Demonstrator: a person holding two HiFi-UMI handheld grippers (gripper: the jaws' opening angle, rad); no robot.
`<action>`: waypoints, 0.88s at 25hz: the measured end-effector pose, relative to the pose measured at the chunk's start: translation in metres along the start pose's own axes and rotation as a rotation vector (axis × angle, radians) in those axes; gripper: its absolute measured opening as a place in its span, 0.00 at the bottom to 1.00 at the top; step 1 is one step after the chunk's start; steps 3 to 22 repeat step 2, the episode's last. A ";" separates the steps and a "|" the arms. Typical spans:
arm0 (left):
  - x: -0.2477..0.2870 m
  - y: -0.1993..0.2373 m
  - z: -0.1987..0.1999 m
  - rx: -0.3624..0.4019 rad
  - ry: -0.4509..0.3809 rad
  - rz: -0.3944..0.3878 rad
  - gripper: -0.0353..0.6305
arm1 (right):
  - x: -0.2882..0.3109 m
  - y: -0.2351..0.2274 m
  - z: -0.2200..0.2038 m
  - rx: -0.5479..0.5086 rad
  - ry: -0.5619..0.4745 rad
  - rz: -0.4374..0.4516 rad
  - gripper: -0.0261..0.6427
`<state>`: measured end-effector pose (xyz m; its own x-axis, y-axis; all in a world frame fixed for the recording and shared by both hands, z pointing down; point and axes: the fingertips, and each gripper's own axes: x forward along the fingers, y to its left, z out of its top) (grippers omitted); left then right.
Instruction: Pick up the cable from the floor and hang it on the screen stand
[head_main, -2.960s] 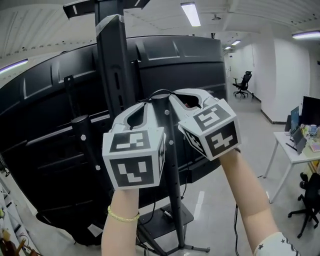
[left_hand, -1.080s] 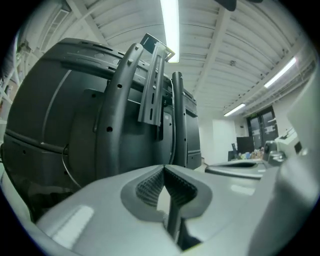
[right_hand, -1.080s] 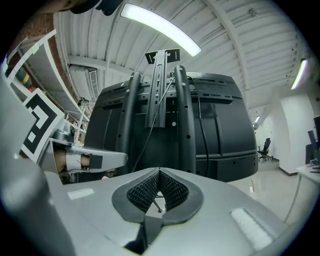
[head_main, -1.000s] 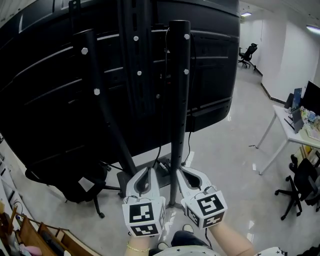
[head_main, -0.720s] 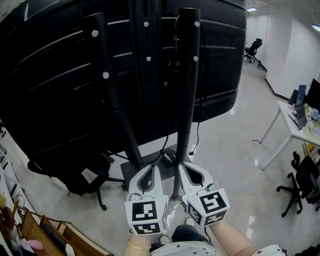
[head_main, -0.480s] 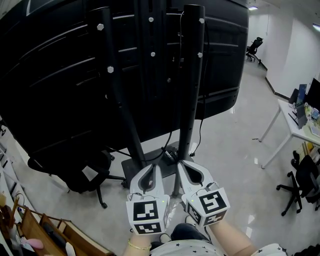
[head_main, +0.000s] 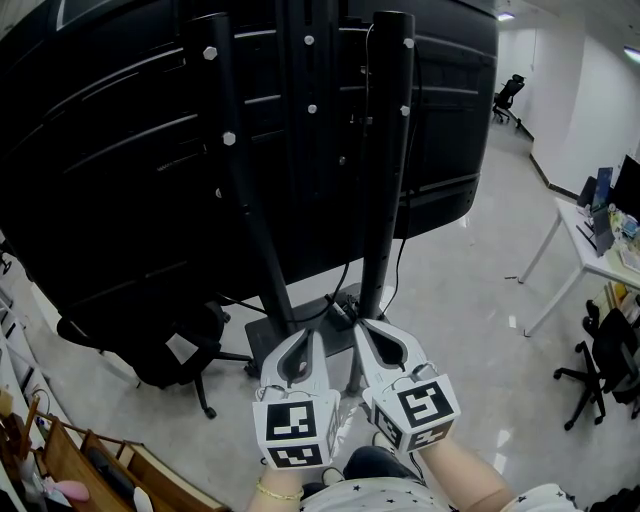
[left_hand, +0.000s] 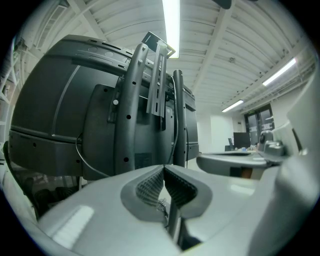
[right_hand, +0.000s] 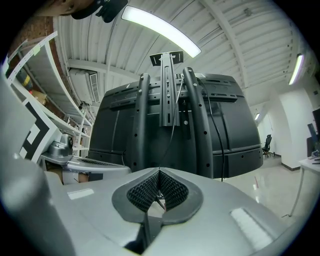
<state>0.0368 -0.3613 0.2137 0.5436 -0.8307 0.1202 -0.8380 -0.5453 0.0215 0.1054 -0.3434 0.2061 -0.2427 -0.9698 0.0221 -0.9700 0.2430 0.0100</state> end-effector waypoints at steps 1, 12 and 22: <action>0.000 -0.001 -0.001 0.001 0.003 -0.002 0.06 | 0.000 0.001 0.000 0.000 0.003 0.003 0.04; 0.000 -0.001 -0.001 0.002 0.006 -0.004 0.06 | 0.000 0.001 -0.001 -0.001 0.006 0.006 0.04; 0.000 -0.001 -0.001 0.002 0.006 -0.004 0.06 | 0.000 0.001 -0.001 -0.001 0.006 0.006 0.04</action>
